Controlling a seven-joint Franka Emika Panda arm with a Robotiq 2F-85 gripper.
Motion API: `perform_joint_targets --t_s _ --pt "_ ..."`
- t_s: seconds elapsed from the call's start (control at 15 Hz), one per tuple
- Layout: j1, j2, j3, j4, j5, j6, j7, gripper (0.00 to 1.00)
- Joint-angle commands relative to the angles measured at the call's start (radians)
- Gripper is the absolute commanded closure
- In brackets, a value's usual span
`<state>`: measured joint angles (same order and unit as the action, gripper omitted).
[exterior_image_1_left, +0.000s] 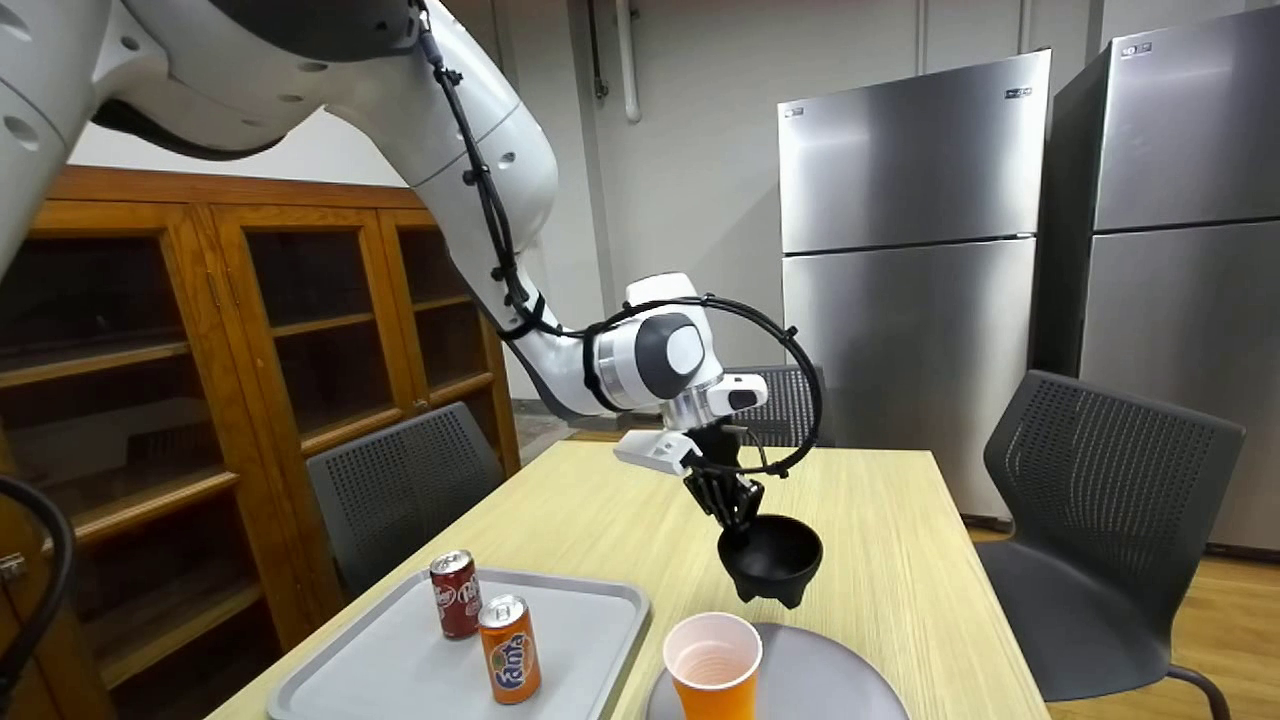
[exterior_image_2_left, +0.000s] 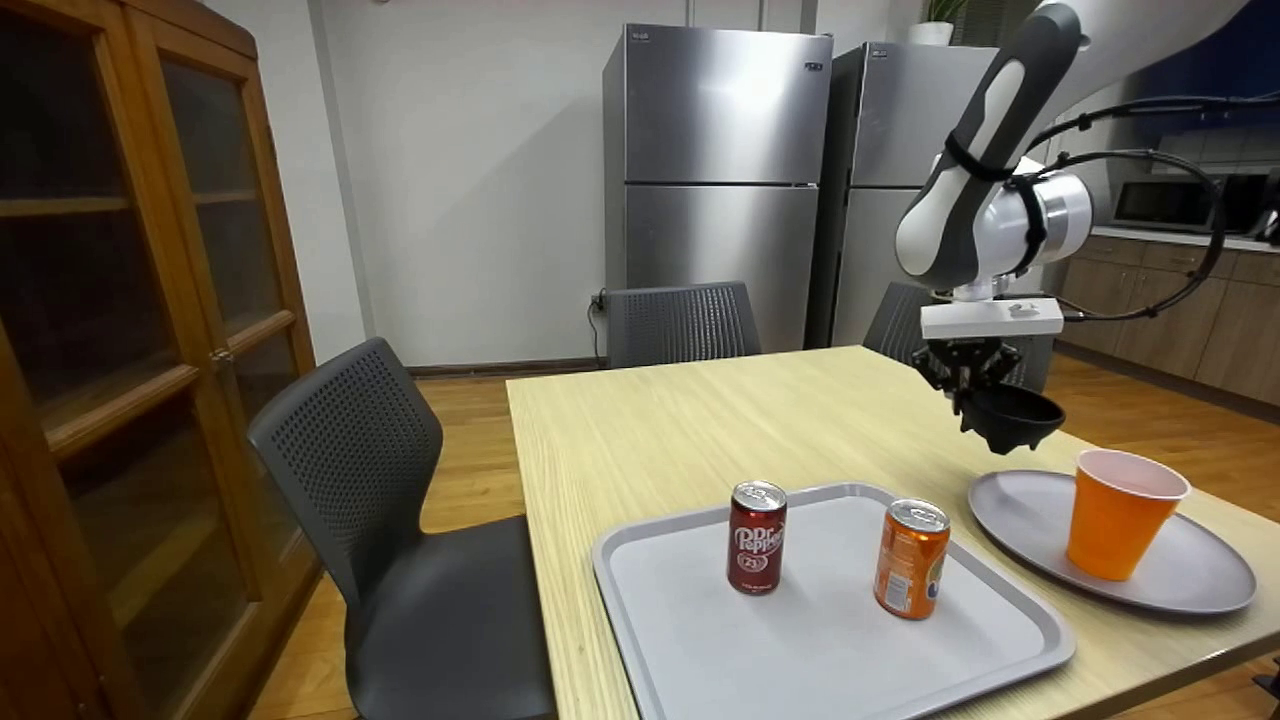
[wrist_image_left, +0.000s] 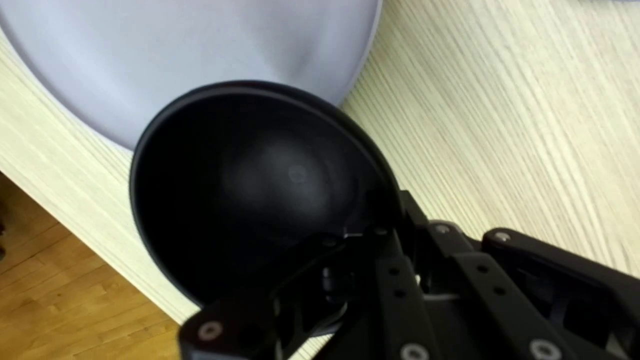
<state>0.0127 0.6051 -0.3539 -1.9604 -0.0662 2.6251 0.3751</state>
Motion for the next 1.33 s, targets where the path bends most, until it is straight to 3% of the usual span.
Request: perform_joint_targets --t_s 0.0,1.27 --pt "0.006 0.013 0.021 0.054 -0.018 -0.037 0.019 0.98" --pt "0.012 0.248 0.075 0.349 -0.01 -0.122 0.005 0.98"
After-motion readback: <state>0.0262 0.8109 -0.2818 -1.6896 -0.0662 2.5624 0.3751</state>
